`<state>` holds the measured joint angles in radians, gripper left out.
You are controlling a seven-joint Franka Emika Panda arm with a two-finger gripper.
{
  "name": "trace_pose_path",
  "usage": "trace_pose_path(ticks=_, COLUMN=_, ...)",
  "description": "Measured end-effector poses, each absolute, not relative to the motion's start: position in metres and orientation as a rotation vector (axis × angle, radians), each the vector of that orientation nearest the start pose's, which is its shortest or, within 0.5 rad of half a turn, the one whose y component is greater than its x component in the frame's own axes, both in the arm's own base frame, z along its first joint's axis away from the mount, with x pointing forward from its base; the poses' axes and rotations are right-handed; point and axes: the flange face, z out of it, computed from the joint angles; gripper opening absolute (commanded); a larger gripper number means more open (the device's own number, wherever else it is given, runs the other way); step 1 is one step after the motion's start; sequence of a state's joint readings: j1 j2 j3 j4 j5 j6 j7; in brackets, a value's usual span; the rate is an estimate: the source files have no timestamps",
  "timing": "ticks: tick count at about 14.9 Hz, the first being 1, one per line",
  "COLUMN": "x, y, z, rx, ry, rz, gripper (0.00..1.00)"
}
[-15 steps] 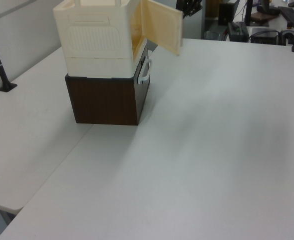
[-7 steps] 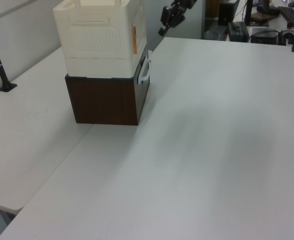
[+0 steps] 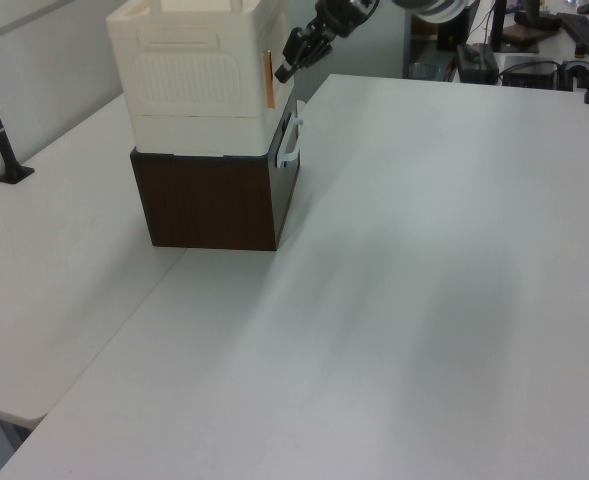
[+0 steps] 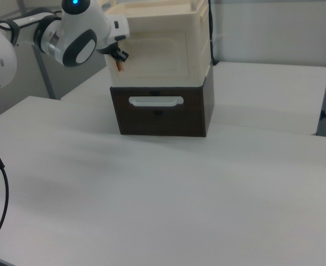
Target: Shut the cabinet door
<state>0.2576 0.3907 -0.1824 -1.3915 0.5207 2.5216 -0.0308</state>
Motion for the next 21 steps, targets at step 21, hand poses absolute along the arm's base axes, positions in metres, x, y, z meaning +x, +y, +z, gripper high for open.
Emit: trace_pose_path(ticks=21, x=0.735, y=0.116, z=0.572, rx=-2.482, ry=0.169, rz=-1.231, gripper=0.05)
